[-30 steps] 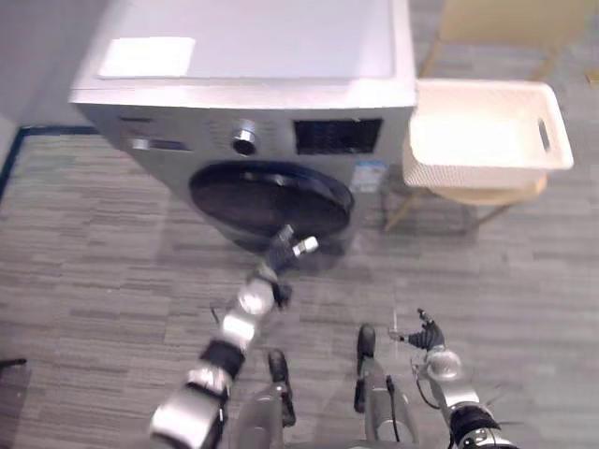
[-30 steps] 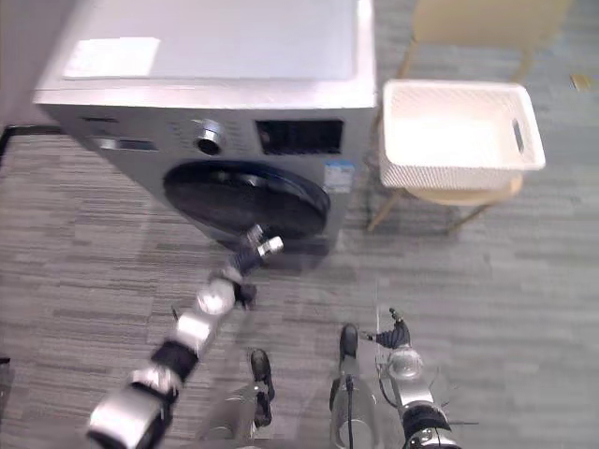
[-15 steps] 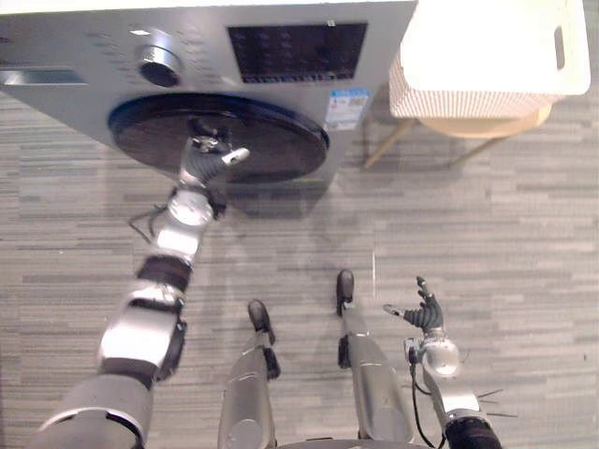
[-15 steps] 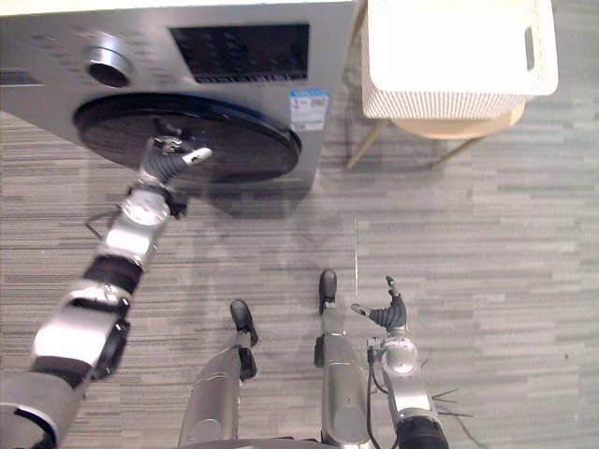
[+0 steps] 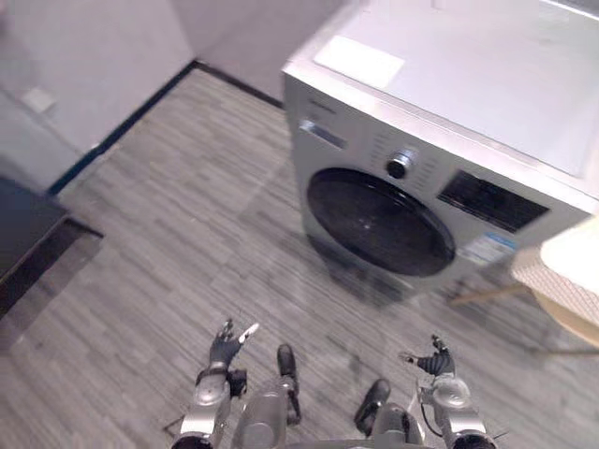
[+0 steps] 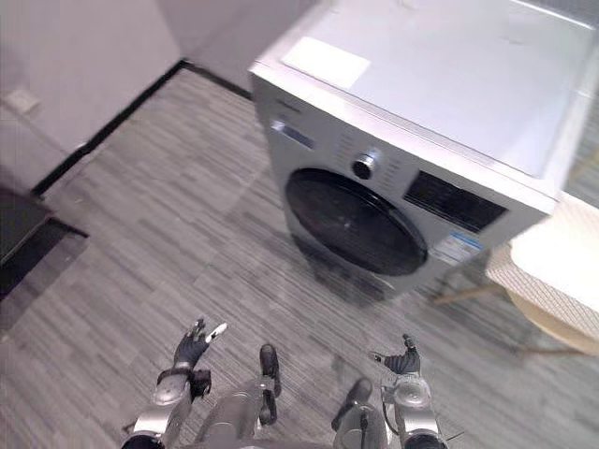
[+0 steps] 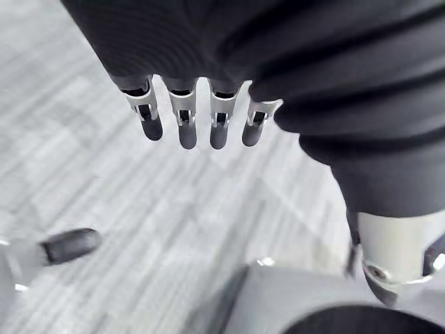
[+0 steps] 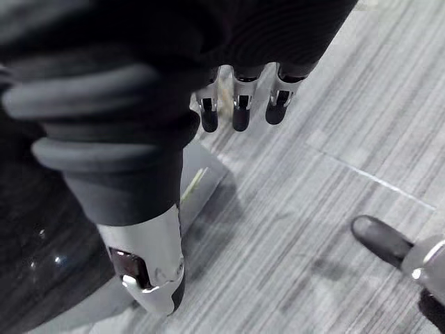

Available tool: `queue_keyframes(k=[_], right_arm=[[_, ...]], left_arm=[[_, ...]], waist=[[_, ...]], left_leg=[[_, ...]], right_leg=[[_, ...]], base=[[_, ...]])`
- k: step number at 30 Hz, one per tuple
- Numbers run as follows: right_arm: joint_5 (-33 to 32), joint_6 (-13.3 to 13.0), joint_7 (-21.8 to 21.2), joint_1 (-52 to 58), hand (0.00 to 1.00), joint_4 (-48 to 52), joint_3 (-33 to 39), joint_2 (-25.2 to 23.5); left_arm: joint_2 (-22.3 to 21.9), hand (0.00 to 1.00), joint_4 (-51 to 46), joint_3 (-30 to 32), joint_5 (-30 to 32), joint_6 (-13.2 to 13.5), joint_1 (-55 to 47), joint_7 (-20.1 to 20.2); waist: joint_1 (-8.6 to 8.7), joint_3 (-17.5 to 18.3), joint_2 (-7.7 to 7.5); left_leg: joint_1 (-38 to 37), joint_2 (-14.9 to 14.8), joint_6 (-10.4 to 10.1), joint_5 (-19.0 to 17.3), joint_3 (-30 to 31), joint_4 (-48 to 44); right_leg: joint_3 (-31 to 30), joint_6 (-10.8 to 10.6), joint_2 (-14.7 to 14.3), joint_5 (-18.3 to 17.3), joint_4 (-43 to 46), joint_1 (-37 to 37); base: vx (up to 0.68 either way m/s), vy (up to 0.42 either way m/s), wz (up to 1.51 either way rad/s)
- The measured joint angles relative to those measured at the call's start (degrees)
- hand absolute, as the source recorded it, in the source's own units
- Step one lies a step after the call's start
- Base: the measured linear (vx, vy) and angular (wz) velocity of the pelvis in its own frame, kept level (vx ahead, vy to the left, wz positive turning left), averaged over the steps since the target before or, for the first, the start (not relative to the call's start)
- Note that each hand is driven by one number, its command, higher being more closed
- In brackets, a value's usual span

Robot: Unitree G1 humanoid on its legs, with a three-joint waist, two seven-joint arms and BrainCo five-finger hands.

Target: Pick up the laundry basket with both hands and put the clothes into the washing machine.

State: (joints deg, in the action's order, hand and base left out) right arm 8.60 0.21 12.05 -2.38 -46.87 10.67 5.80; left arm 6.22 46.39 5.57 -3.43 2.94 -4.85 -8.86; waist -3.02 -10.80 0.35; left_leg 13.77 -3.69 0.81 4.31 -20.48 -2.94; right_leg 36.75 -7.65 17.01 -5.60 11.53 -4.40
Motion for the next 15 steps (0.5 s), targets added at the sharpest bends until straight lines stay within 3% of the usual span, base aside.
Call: queue_keyframes(k=[2, 4, 5, 6, 7, 8, 9, 10, 12, 13, 15], right_arm=[[0.12, 0.18, 0.01, -0.26, 0.00, -0.45, 0.05, 0.03], [0.61, 0.35, -0.59, 0.88, 0.00, -2.24, -0.08, 0.05], [0.61, 0.43, -0.88, 1.34, 0.00, -2.32, -0.34, -0.08], [0.64, 0.55, -1.15, 1.64, 0.00, -2.30, -1.05, 0.15], [0.64, 0.75, -1.15, 1.83, 0.00, -2.30, -1.62, 0.14], [0.59, 0.94, -1.19, 1.95, 0.00, -2.44, -2.76, -0.21], [0.51, 0.87, -1.20, 1.73, 0.00, -2.72, -2.79, -1.24], [0.50, 0.81, -1.21, 1.59, 0.00, -3.30, -2.81, -1.52], [0.46, 0.82, -1.18, 1.09, 0.00, -3.37, -2.72, -2.01], [0.45, 0.82, -1.13, 1.28, 0.00, -3.22, -2.65, -1.89], [0.45, 1.17, -1.18, 3.23, 0.00, -3.06, -2.62, -1.40]], left_arm=[[-0.07, 0.00, 2.22, 1.79, 0.78, -0.43, -1.93, 0.05], [-0.01, 0.00, 2.59, 3.17, 0.83, -0.77, -5.10, -0.01], [0.06, 0.00, 2.59, 3.73, 0.82, -0.90, -6.02, -0.04], [-0.08, 0.00, 2.56, 4.12, 0.77, -1.32, -7.13, -0.23], [0.01, 0.00, 2.52, 4.09, 0.77, -1.42, -7.40, -0.22], [0.74, 0.00, 2.29, 4.11, 0.64, -1.43, -7.20, -0.52], [1.11, 0.00, 2.14, 4.18, 0.50, -1.42, -6.36, -1.32], [1.30, 0.00, 1.90, 4.55, 0.03, -1.40, -5.88, -1.52], [1.75, 0.00, 0.89, 6.37, -1.23, -1.39, -3.51, -1.84], [1.50, 0.00, 0.89, 6.16, -1.41, -1.39, -2.91, -1.81], [0.07, 0.00, 0.92, 6.19, -1.48, -1.29, -1.54, -1.29]], waist=[[-0.37, 0.28, -0.64], [-1.02, 0.92, -2.26], [-1.00, 1.06, -2.60], [-0.84, 0.60, -2.80], [-0.39, 0.71, -2.47], [0.69, 0.71, -1.53], [1.17, 0.28, -1.51], [1.15, 0.15, -1.89], [1.33, -0.90, -3.61], [1.76, -0.91, -3.67], [3.56, -0.95, -3.66]], left_leg=[[0.00, 1.64, 1.16, -3.67, 0.51, -2.98], [-0.38, 3.77, 2.05, -8.90, -0.33, -9.06], [-0.34, 4.11, 2.32, -10.16, 0.04, -10.38], [-0.39, 4.72, 3.83, -12.00, 1.69, -12.78], [-0.65, 5.23, 4.21, -12.52, 2.61, -13.44], [-2.30, 5.62, 4.66, -12.92, 6.24, -13.47], [-2.77, 5.32, 5.10, -13.18, 9.59, -13.27], [-3.13, 5.43, 5.13, -13.20, 10.70, -12.98], [-4.90, 7.41, 5.79, -13.67, 15.70, -12.53], [-5.08, 8.00, 5.85, -13.83, 17.33, -12.51], [-7.60, 10.86, 4.63, -13.92, 24.13, -11.20]], right_leg=[[0.94, -1.97, 2.14, -1.93, 1.74, 1.51], [0.84, -2.65, 6.96, -5.82, 8.10, 3.27], [0.18, -0.62, 8.33, -6.91, 11.17, 3.30], [-5.30, 6.72, 10.58, -5.45, 21.59, 0.11], [-9.80, 10.63, 10.86, -2.94, 26.96, -2.48], [-18.14, 10.58, 9.72, 0.17, 36.22, -7.82], [-22.39, 6.31, 5.57, -4.84, 38.93, -11.20], [-23.56, 5.80, 3.24, -6.54, 38.37, -12.53], [-27.69, 4.90, -4.17, -9.08, 31.21, -16.78], [-28.57, 4.52, -5.72, -8.87, 28.78, -17.77], [-36.47, 2.07, -10.59, -6.41, 16.90, -18.98]], base=[[0.09, 0.125, 0.45], [0.12, 0.145, 0.55], [0.14, 0.099, 0.58], [0.11, 0.083, 0.54], [0.20, 0.157, 0.93], [0.25, 0.148, 1.14], [0.27, 0.113, 1.15], [0.24, 0.012, 1.06], [0.28, -0.015, 1.13], [0.32, -0.044, 1.44], [0.31, -0.090, 1.91]])
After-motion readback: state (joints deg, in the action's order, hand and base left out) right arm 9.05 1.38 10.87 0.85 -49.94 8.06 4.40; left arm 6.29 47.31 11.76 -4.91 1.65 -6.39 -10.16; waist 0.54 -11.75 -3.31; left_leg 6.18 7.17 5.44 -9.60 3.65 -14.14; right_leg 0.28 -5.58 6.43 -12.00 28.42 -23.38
